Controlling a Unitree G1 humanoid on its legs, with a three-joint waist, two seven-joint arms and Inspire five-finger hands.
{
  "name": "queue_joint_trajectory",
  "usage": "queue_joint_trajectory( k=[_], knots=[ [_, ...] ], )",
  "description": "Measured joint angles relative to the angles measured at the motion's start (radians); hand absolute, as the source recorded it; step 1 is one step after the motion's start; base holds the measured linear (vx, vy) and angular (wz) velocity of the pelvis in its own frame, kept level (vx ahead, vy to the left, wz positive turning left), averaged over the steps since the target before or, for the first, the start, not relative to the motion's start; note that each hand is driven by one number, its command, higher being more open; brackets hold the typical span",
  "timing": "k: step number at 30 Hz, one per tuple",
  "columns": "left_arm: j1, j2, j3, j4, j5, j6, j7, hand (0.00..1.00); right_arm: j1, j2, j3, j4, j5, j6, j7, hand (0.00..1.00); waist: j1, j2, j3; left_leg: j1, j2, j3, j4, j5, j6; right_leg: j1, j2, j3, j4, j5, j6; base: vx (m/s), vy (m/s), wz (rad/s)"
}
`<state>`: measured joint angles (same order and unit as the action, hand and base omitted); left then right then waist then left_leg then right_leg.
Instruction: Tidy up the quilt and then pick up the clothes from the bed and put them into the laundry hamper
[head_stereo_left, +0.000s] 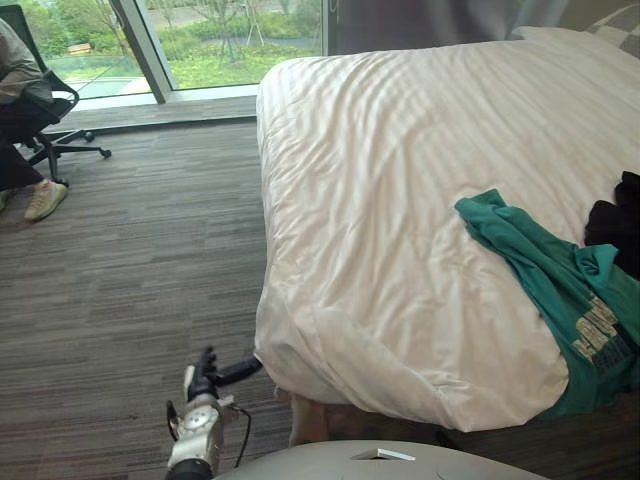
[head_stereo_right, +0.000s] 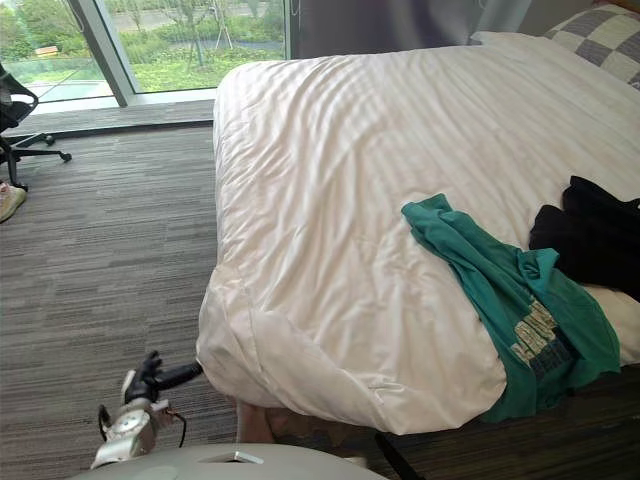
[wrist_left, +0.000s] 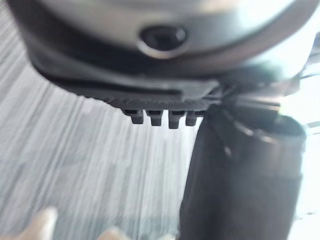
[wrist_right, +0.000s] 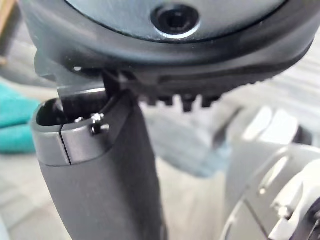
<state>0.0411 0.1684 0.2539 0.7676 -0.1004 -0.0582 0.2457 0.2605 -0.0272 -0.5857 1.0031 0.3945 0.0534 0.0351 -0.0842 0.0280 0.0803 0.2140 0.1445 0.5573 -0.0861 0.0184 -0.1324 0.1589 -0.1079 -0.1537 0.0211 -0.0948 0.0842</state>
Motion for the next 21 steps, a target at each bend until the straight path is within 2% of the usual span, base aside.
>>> queue_joint_trajectory(
  k=[2, 4, 9, 12, 17, 19, 21],
  knots=[
    [-0.028, 0.067, 0.036, -0.084, -0.051, -0.008, 0.087, 1.00, 0.004, 0.011, 0.002, 0.000, -0.032, -0.004, 0.004, 1.00, 0.000, 0.008, 0.002, 0.005, 0.009, 0.011, 0.000, 0.000, -0.001, -0.004, 0.009, 0.005, 0.008, 0.003, -0.005, -0.02, -0.058, -0.11],
    [-0.055, 0.100, 0.049, -0.151, -0.050, -0.027, 0.130, 1.00, 0.013, 0.023, 0.010, 0.000, -0.033, -0.012, 0.003, 1.00, 0.001, 0.015, 0.002, 0.005, 0.010, 0.011, 0.000, 0.000, -0.001, -0.009, 0.008, 0.005, 0.017, 0.003, -0.005, -0.05, -0.031, -0.01],
    [-0.068, 0.129, 0.032, -0.337, -0.049, -0.072, 0.136, 1.00, 0.044, 0.036, 0.039, -0.019, -0.031, -0.025, -0.005, 1.00, 0.000, 0.026, -0.009, 0.003, 0.002, 0.010, -0.003, -0.002, 0.002, -0.020, -0.007, 0.006, 0.034, 0.003, -0.005, -0.07, -0.004, 0.00],
    [-0.074, 0.130, -0.009, -0.393, -0.046, -0.089, 0.058, 1.00, 0.051, 0.037, 0.047, -0.025, -0.032, -0.026, -0.006, 1.00, -0.002, 0.023, -0.012, 0.000, -0.001, 0.009, -0.004, -0.002, 0.002, -0.032, -0.010, 0.006, 0.034, 0.002, -0.004, -0.14, -0.016, -0.04],
    [-0.074, 0.130, -0.186, -0.467, -0.045, -0.094, -0.116, 1.00, 0.083, 0.039, 0.038, -0.027, -0.037, -0.026, -0.015, 1.00, -0.012, 0.029, -0.015, -0.017, -0.012, -0.015, -0.005, 0.011, 0.013, -0.038, -0.012, -0.011, 0.030, 0.001, -0.004, -0.11, -0.025, 0.10],
    [-0.076, 0.130, -0.220, -0.470, -0.046, -0.094, -0.174, 1.00, 0.084, 0.039, 0.029, -0.026, -0.041, -0.026, -0.015, 1.00, -0.018, 0.032, -0.017, -0.017, -0.012, -0.017, -0.005, 0.011, 0.013, -0.038, -0.011, -0.012, 0.030, 0.001, -0.005, -0.05, -0.013, 0.03],
    [-0.089, 0.157, -0.290, -0.470, -0.048, -0.093, -0.269, 1.00, 0.085, 0.040, 0.012, -0.025, -0.073, -0.026, -0.013, 1.00, -0.031, 0.034, -0.020, -0.026, -0.014, -0.026, -0.005, 0.013, 0.015, -0.041, -0.011, -0.021, 0.029, 0.001, -0.004, -0.03, -0.019, 0.09]
  ],
)
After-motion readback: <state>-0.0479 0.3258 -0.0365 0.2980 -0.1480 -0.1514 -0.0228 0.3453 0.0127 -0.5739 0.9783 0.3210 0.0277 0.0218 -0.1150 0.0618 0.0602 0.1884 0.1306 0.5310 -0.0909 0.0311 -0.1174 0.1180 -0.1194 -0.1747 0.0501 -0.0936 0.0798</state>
